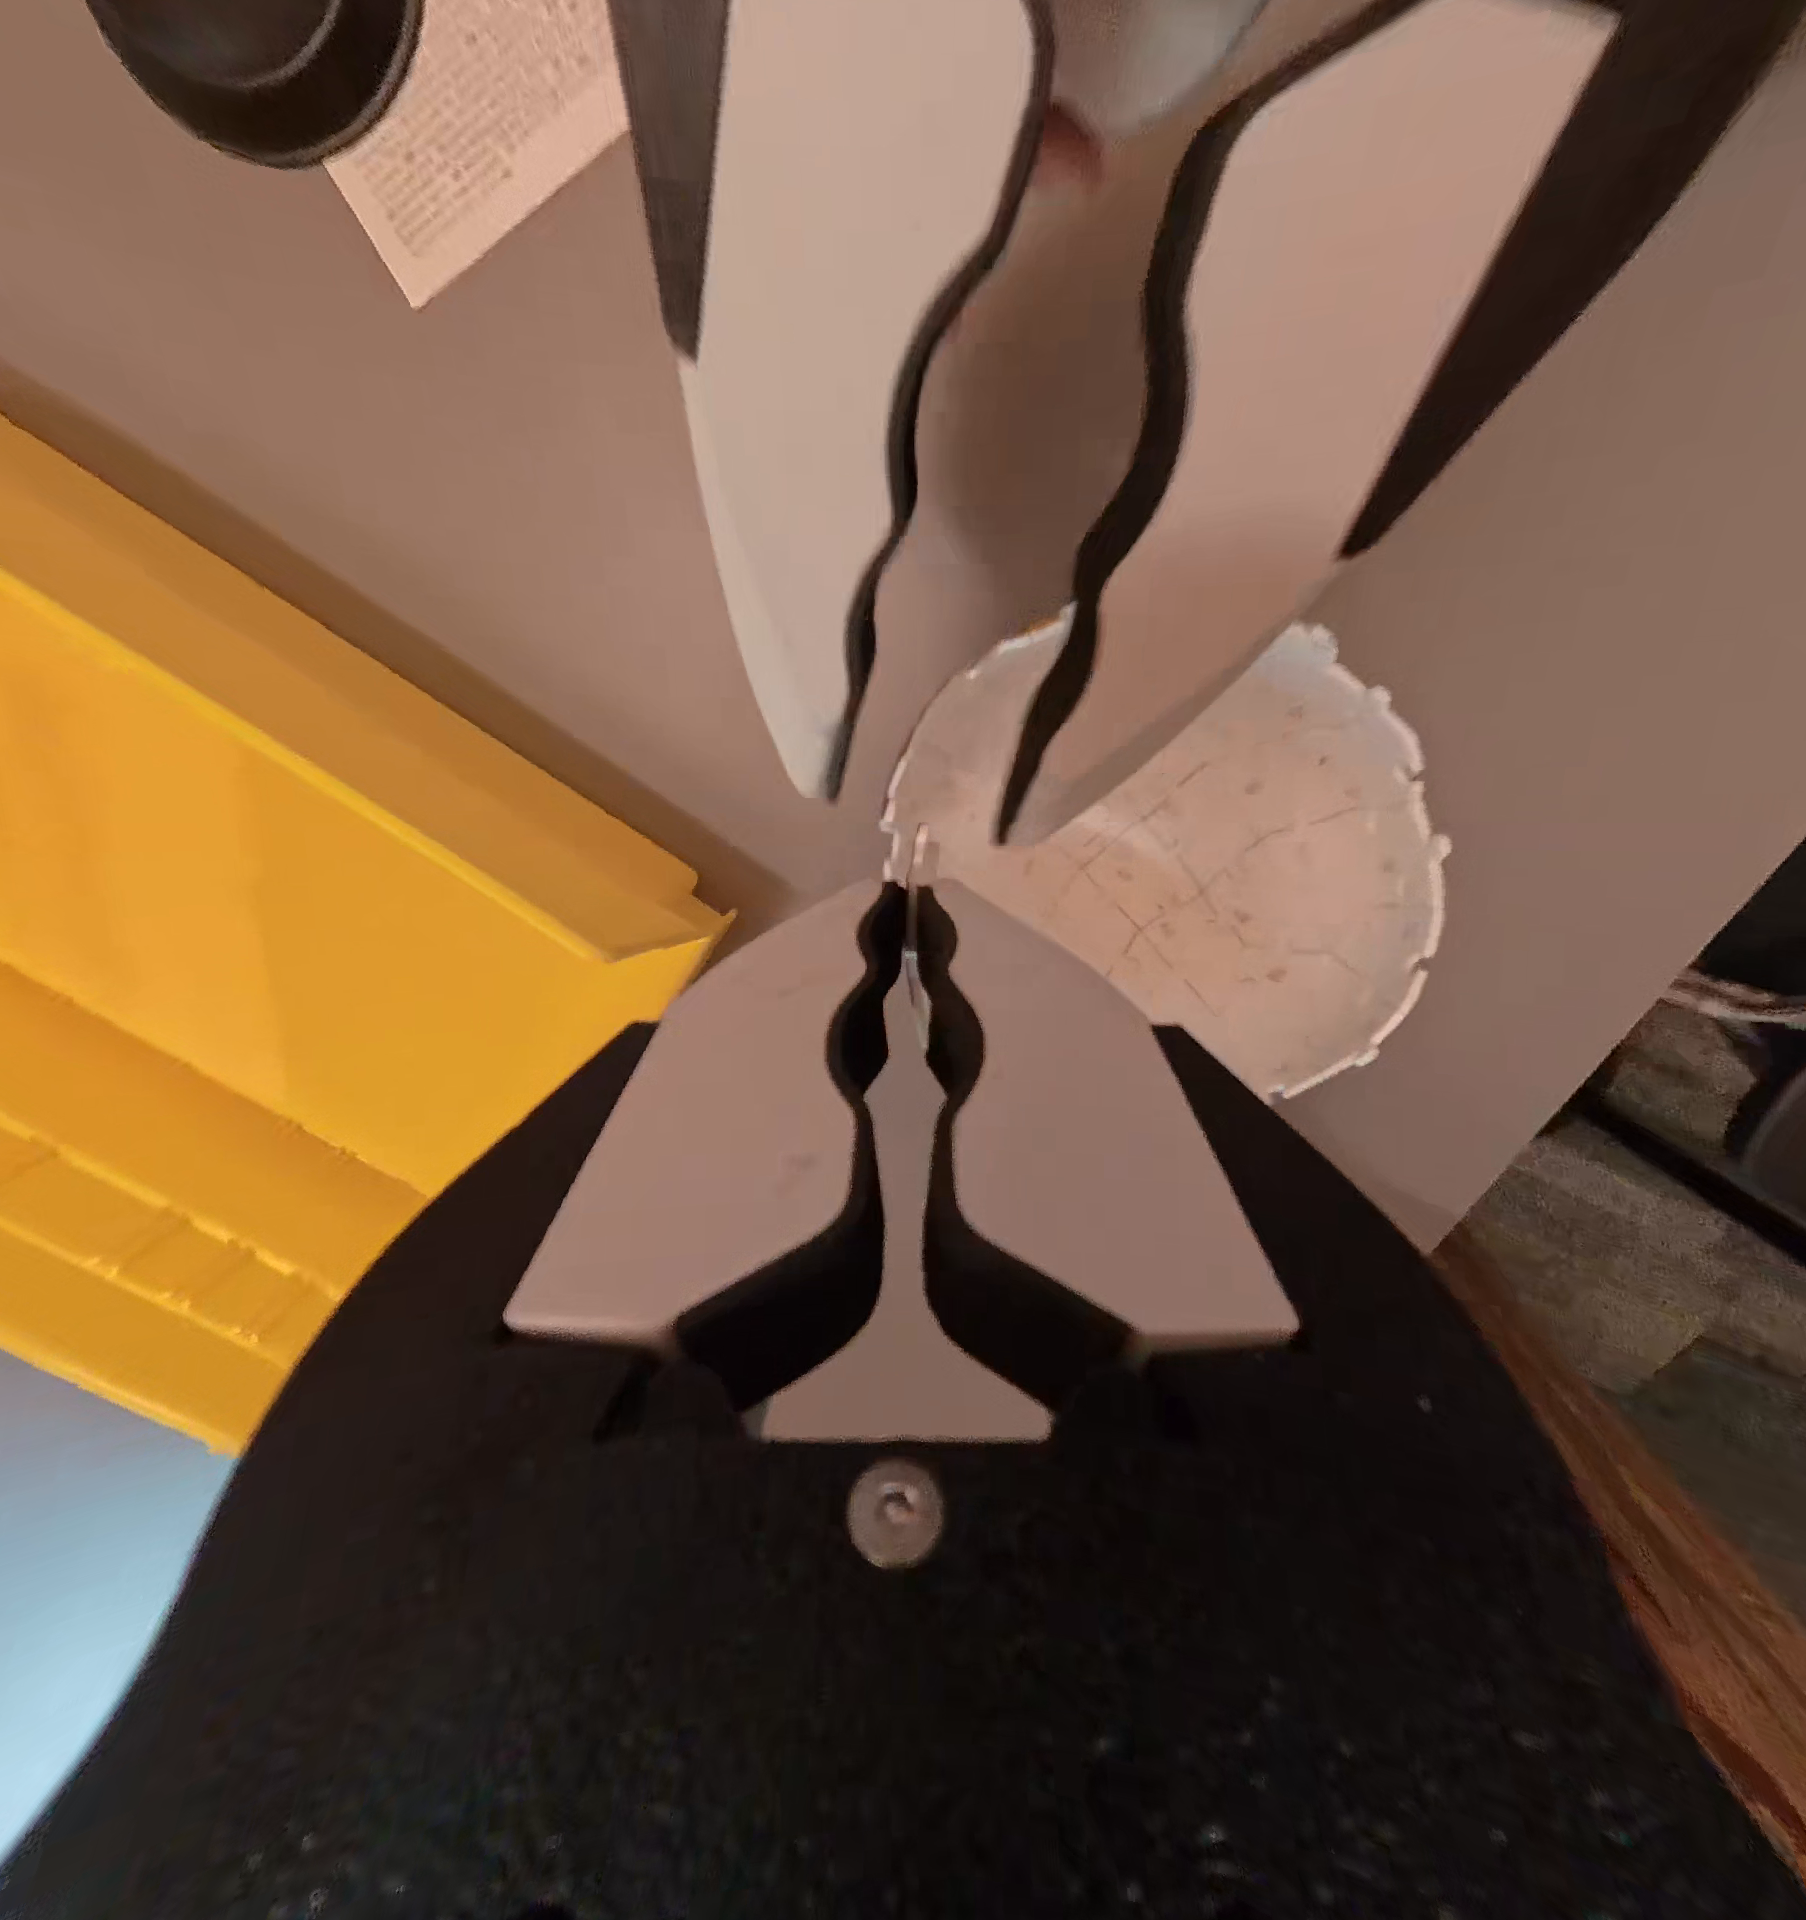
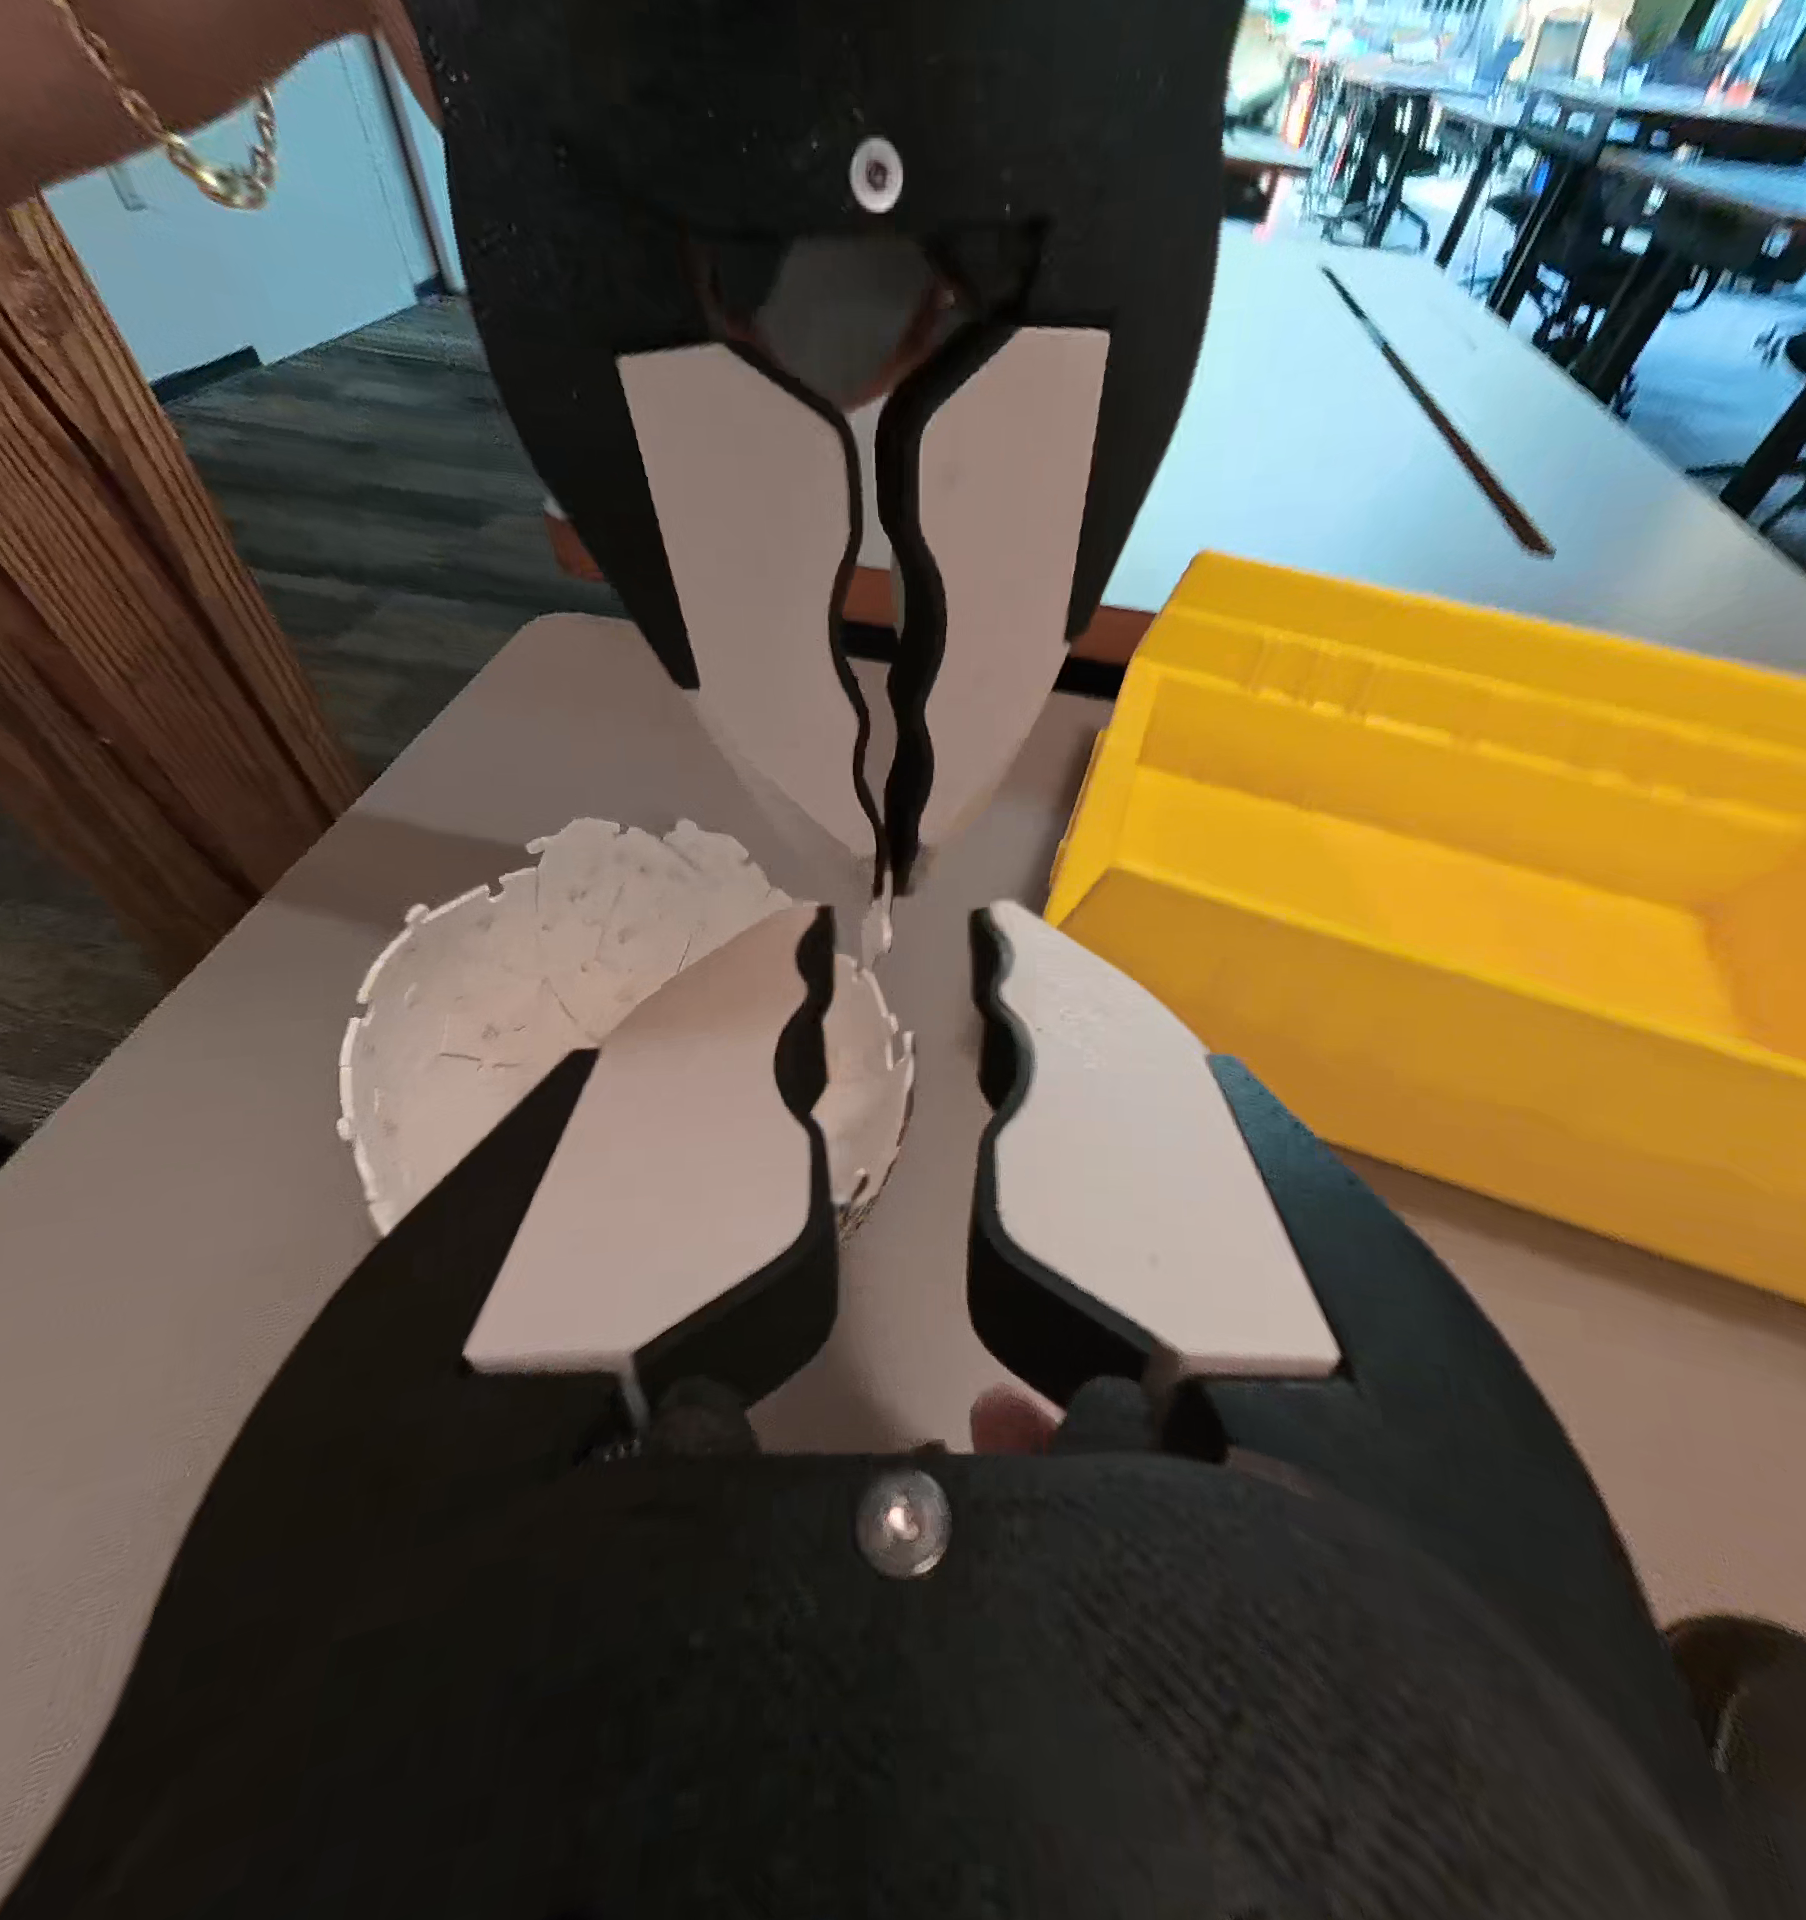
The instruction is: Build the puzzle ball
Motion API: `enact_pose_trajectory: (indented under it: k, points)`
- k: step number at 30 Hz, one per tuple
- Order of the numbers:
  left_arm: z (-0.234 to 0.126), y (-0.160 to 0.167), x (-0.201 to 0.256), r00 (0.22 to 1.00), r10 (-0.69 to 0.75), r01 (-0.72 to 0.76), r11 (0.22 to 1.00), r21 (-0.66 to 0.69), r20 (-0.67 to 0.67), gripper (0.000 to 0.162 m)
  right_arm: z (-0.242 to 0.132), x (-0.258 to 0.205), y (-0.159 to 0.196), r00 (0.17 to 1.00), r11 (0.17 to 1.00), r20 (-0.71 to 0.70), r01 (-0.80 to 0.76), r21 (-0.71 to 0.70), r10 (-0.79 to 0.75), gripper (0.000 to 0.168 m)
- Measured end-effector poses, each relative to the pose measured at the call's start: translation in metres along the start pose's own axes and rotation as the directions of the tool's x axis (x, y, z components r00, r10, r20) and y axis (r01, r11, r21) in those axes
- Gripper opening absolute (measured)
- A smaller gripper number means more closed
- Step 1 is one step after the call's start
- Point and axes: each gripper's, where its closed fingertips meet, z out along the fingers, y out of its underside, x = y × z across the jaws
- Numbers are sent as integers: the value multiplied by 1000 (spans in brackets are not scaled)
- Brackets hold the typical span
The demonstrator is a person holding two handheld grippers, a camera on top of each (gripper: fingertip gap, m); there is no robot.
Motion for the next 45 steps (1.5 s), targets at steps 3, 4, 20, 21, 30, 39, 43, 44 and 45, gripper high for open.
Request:
enact_pose_trajectory:
  k: [3,4,20,21,30,39,43,44,45]
  points:
    - [-3,-3,-1,1000,-22,23,998,60,-21,2,3,1,-6,999,999,27,23,36,-24,9]
    - [-4,-3,-2,999,-30,32,997,74,-25,2,5,0,-6,999,999,43,28,39,-30,7]
    - [-20,-14,-21,993,-121,113,951,287,7,3,9,18,-8,999,995,2,50,85,-50,2]
    - [-22,-16,-21,992,-124,115,942,315,8,4,7,19,-11,999,994,0,47,99,-47,2]
    - [-50,-38,-19,991,-136,110,849,518,13,10,-14,16,-39,995,957,89,-70,280,47,2]
    - [-53,-23,-24,978,-204,149,838,524,48,29,-16,17,-46,987,934,126,-133,331,96,2]
    - [-52,-21,-21,981,-188,136,840,526,46,19,-15,21,-42,983,929,128,-167,331,131,2]
    - [-53,-23,-20,982,-182,130,836,533,46,14,-15,22,-42,982,928,130,-175,330,139,2]
    - [-54,-24,-19,984,-175,124,835,536,45,9,-13,21,-41,981,930,130,-178,322,142,2]
